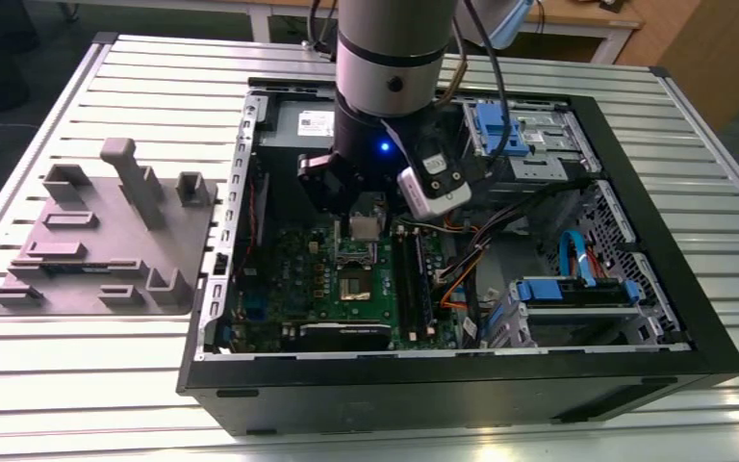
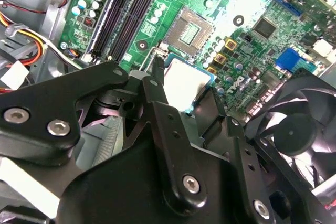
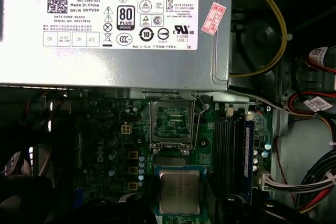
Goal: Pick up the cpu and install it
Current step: 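Place the cpu into insertion slot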
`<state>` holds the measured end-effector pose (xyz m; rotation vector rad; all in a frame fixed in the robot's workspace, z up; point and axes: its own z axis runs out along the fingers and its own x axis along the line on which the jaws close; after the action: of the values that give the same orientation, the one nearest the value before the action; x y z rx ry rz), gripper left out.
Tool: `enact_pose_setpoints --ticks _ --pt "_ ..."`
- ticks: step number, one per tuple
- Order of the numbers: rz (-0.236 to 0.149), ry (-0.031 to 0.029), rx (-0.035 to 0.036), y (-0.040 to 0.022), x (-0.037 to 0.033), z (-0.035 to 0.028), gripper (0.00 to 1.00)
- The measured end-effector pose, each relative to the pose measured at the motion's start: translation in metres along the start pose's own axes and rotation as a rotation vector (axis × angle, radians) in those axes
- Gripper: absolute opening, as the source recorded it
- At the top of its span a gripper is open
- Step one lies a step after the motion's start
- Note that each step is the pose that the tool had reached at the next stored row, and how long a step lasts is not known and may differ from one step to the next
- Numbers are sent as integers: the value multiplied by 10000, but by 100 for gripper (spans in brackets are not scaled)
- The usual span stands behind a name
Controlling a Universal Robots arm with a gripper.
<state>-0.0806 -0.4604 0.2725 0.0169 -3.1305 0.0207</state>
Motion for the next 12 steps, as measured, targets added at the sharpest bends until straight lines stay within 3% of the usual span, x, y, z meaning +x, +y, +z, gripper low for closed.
enact_pose_setpoints --ticks 6,12 --pt "-6 18 0 -50 -1 110 47" --pt "-9 21 0 -52 -2 219 47"
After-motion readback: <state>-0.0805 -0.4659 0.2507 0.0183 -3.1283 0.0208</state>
